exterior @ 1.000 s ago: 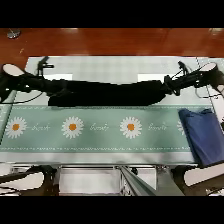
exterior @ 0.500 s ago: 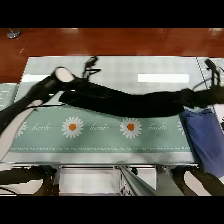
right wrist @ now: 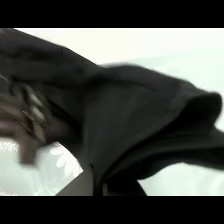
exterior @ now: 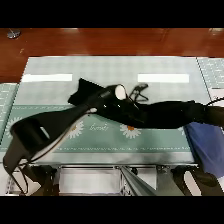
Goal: Fold the shirts.
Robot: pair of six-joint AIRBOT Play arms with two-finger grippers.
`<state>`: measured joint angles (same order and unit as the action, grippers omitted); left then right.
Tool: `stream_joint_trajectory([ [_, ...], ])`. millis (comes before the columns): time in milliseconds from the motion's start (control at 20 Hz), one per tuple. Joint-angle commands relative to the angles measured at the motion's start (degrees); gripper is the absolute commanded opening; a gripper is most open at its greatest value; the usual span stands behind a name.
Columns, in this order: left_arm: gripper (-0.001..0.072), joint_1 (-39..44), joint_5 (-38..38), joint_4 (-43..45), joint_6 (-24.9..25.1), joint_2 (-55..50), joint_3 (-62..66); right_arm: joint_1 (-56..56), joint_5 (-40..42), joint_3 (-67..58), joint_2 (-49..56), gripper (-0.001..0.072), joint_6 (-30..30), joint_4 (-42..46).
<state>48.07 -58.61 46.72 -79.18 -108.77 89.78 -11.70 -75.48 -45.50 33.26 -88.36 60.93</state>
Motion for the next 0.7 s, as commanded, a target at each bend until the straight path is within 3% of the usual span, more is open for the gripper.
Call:
stream_joint_trajectory([
  [0,0.0025,4.2,-3.98,-3.17,-1.03,-2.91,2.14,0.02,1.01,0.22,-0.92,0.0032,-0.46,-1.07],
  [200,0.0025,-2.45,-9.88,-1.29,-0.87,-1.66,6.32,0.02,0.83,0.2,-0.92,0.0032,-0.37,-2.69],
  [450,0.0025,-21.97,-15.08,7.98,-4.96,6.88,7.54,0.04,1.2,-2.23,2.69,0.0032,1.64,-9.81],
  [650,0.0026,-37.81,-13.33,8.37,-2.93,21.84,0.42,9.4,4.94,-11.47,13.16,0.0032,1.95,-11.39],
])
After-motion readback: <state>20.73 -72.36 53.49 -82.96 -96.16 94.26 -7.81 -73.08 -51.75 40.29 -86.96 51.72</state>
